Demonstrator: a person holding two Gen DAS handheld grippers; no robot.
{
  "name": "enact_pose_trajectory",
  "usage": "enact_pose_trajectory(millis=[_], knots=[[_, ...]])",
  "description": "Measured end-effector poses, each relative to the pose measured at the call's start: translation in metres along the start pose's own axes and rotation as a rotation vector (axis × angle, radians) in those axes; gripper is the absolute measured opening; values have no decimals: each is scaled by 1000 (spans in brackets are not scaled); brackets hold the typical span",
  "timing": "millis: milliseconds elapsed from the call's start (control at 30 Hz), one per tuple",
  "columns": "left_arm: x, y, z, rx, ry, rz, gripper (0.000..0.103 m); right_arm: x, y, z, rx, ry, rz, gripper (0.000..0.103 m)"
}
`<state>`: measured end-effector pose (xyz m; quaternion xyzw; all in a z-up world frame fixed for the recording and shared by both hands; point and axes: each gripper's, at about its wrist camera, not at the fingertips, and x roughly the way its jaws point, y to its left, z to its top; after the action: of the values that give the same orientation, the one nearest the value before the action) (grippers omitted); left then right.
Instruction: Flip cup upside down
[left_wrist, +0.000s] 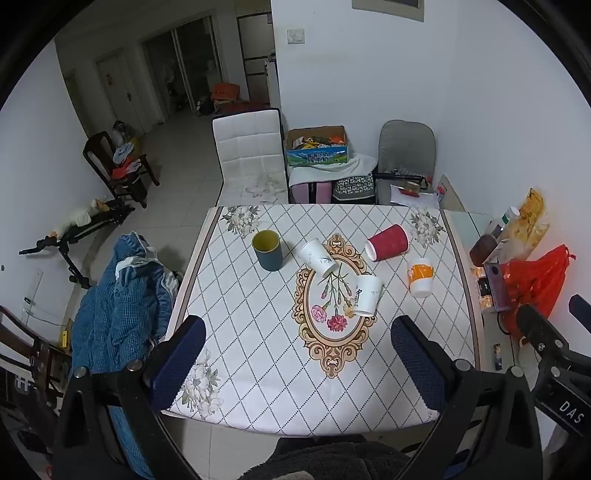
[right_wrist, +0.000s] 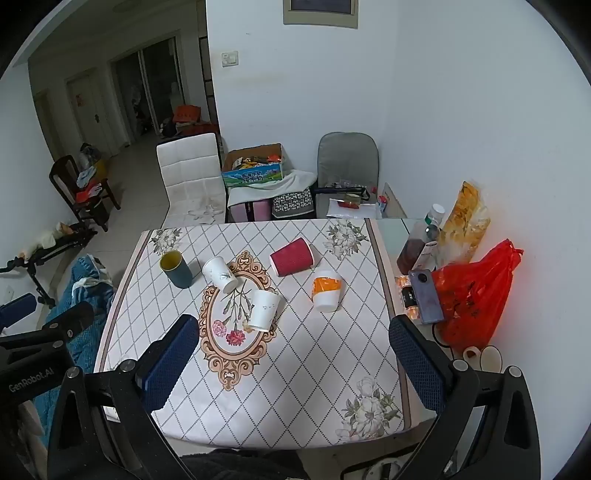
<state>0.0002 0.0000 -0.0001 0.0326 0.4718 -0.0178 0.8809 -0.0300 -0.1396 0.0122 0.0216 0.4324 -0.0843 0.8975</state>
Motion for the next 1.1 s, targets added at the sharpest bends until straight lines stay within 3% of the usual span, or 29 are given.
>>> enact_pose_trajectory(millis=[1100], knots=[[-4, -7, -2, 32, -21, -1, 103, 0, -8, -10, 13, 23, 7, 103]])
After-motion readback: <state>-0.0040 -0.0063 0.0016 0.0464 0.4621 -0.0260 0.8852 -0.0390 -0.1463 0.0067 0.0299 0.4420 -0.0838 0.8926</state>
